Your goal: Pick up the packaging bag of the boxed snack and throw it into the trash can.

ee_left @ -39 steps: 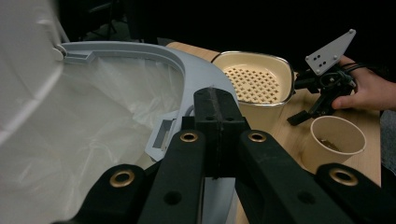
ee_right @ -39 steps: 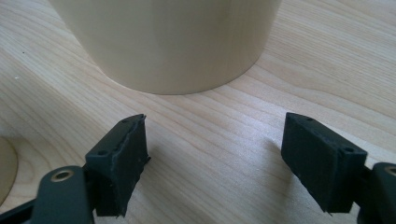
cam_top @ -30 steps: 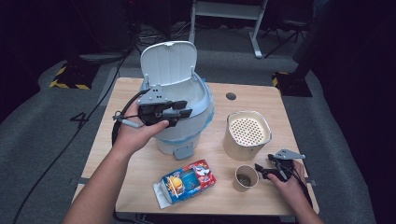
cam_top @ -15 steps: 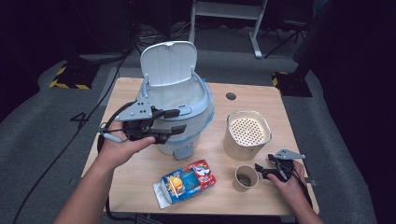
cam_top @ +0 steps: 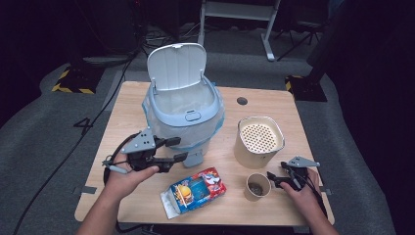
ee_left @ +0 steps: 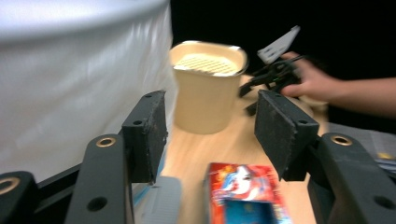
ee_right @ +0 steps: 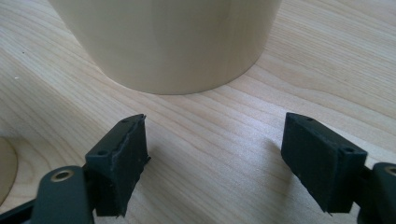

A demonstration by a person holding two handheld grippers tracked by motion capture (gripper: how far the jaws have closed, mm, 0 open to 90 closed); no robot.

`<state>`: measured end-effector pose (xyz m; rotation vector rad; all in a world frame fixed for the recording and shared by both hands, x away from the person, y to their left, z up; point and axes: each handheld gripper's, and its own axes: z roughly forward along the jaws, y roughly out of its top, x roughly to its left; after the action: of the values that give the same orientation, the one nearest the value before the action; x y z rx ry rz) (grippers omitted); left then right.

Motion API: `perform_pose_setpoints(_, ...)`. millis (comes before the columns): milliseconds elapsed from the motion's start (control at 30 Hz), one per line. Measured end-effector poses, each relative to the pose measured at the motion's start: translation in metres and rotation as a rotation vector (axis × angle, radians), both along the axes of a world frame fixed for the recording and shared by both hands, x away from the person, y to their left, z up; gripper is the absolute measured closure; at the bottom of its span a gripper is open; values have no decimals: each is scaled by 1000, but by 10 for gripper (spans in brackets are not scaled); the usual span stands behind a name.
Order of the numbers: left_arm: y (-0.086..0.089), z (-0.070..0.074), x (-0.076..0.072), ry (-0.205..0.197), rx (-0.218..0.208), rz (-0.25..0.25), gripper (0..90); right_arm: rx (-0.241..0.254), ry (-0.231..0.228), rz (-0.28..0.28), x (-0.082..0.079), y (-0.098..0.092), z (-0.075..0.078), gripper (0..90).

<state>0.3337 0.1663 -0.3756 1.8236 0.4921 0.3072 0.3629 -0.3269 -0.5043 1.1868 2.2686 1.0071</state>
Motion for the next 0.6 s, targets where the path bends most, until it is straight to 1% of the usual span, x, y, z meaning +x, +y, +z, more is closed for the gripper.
perform_pose_setpoints(33,-2,-8,0,-6,22,6,450,0,-1,-1,0,0,0,228)
perform_pose_setpoints(67,-3,-13,0,4,21,4,450,0,-1,-1,0,0,0,228)
perform_pose_setpoints(133,-5,-28,3,56,-2,-9,453,0,-1,-1,0,0,0,228)
perform_pose_setpoints(167,-8,-38,5,84,9,-9,460,1,-1,-1,1,0,0,228)
perform_pose_setpoints(200,-8,-38,5,84,9,-9,461,1,-1,-1,1,0,0,228)
perform_pose_setpoints(233,-10,-45,6,99,20,-9,461,1,-1,-1,1,0,0,228)
perform_pose_setpoints(333,-16,-59,8,137,25,-20,462,2,-1,0,1,0,0,228)
perform_pose_setpoints(367,-18,-66,9,142,30,-21,467,1,0,-1,1,0,0,228)
perform_pose_setpoints(467,-22,-79,10,173,65,-23,479,2,0,0,1,0,0,228)
perform_pose_setpoints(500,-23,-83,11,188,114,-25,489,1,0,0,1,0,0,228)
perform_pose_setpoints(533,-23,-85,12,192,135,-22,489,1,0,0,1,0,0,228)
perform_pose_setpoints(567,-24,-89,12,190,126,-24,495,1,-1,1,2,0,0,228)
perform_pose_setpoints(600,-25,-92,12,211,106,-31,496,1,-1,1,2,0,0,228)
